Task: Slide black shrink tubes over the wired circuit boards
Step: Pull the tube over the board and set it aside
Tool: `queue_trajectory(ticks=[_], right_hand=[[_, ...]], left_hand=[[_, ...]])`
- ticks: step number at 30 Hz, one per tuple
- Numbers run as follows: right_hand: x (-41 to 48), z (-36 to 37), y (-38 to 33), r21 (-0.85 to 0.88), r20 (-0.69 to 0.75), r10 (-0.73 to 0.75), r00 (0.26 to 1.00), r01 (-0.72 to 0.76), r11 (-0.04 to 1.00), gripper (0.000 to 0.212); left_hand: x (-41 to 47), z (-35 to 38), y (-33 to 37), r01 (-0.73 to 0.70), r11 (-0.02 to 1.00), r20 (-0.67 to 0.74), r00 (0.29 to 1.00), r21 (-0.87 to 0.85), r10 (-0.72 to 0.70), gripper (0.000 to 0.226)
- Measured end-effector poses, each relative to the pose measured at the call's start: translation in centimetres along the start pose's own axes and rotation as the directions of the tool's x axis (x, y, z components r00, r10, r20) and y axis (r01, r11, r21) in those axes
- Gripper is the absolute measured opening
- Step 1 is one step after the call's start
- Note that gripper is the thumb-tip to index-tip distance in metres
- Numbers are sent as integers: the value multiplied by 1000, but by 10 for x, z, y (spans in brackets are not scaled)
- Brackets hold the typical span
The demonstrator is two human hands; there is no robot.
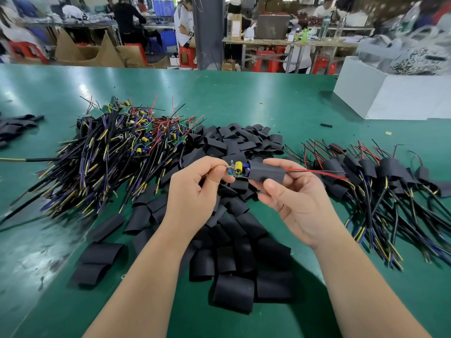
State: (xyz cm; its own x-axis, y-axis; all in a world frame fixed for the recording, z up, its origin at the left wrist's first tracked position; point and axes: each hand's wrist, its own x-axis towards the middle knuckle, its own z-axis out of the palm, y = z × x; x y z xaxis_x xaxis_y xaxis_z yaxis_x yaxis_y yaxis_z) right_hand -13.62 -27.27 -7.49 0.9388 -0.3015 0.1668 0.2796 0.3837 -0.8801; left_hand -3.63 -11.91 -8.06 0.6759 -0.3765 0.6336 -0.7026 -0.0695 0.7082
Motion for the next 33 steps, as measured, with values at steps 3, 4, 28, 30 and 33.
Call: queue_trajectory(ticks=[3,4,28,30,33], right_hand=[[-1,5,0,4,-41,2,999,-2,1000,44],[-1,5,0,3,-60,-2,998,2,1000,45],[0,15,17,-257,-180,-84,980,36,966,18],[1,14,18,-280,-180,-74,981,21,960,27],[4,19,21,-76,-190,9,982,-23,997,48]], left_hand=[[-1,1,1,-17,1000,20,1000,21,17,23],[-1,1,2,-19,999,28,999,27,18,22],[-5,-3,1,-150,902,111,987,405,115,17],[-5,-2,0,-106,904,121,991,415,60,18],[-5,0,2,-34,936,105,994,350,-3,18]])
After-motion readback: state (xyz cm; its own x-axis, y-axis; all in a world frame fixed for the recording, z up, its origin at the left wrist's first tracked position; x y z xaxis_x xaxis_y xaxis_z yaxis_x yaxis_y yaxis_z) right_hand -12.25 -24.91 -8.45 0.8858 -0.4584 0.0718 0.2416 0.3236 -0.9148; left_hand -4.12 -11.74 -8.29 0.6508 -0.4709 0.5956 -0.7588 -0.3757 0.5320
